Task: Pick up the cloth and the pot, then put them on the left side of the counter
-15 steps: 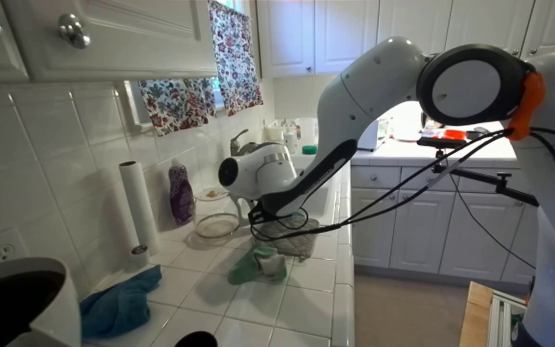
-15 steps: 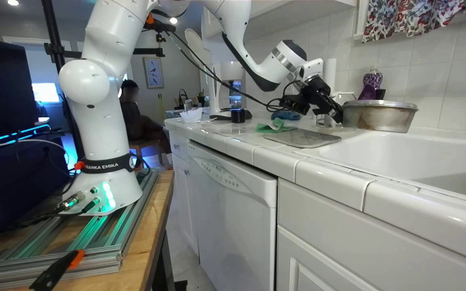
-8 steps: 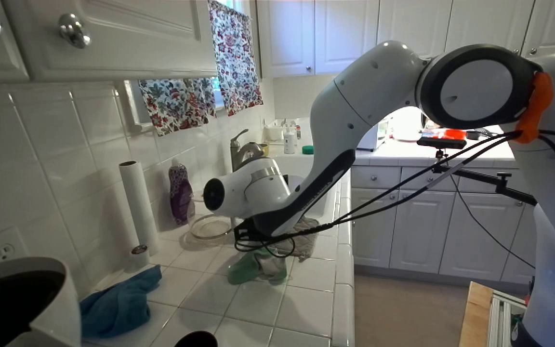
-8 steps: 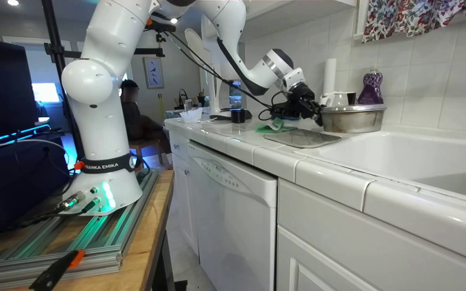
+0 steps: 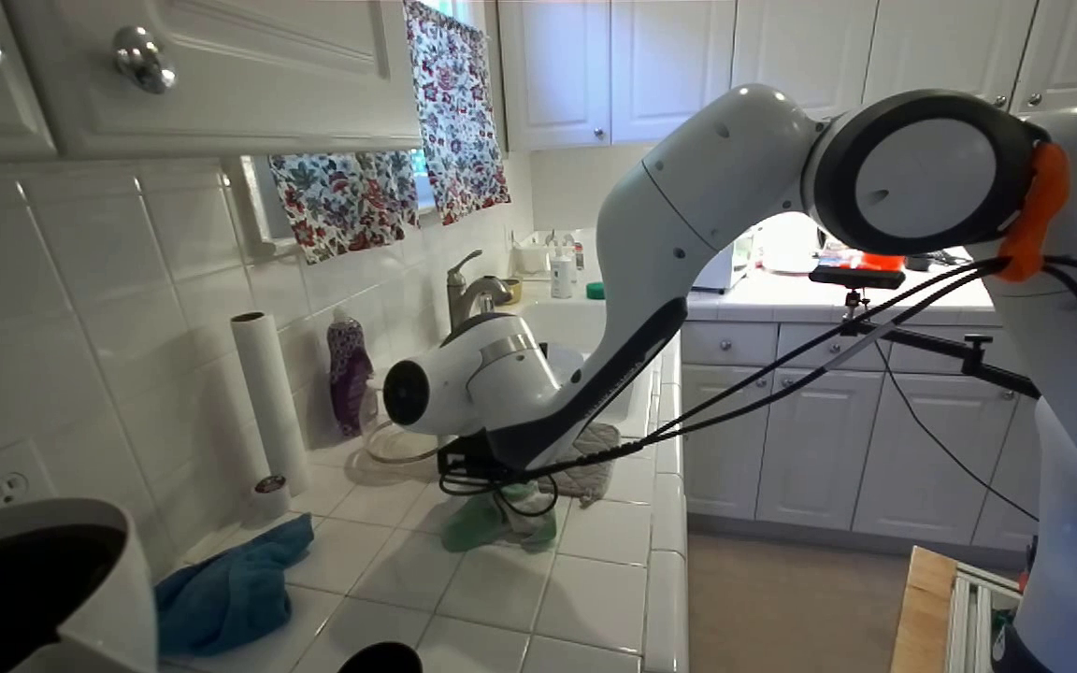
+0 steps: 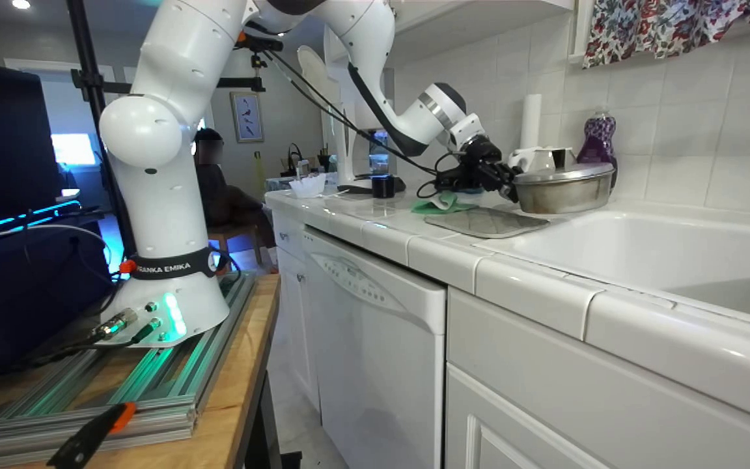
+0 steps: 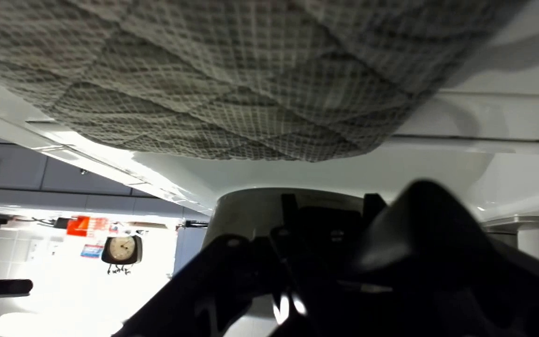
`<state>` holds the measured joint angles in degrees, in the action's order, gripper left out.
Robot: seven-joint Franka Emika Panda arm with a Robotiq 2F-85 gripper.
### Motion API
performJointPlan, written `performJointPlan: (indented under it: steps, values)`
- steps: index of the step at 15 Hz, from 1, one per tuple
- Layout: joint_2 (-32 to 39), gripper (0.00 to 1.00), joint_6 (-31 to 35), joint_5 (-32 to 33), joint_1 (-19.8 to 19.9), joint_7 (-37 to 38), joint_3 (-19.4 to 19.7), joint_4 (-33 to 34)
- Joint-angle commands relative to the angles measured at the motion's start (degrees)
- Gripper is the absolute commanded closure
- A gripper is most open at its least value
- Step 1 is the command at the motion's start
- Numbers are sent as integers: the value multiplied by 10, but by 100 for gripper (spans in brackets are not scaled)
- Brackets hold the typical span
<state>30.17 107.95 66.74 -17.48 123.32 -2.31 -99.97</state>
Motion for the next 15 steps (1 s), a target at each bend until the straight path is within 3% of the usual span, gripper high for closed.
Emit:
performJointPlan:
  steps: [1,2,5,6,15]
  values:
    - [1,86,-4,6,10,3,-14,3]
    - [2,61,-3,6,10,2,-16,3]
    - [4,61,-3,5,12,2,-17,2]
    - [5,86,-3,5,12,2,-17,2]
    - [-50,86,32,-4,31,-69,-33,-27]
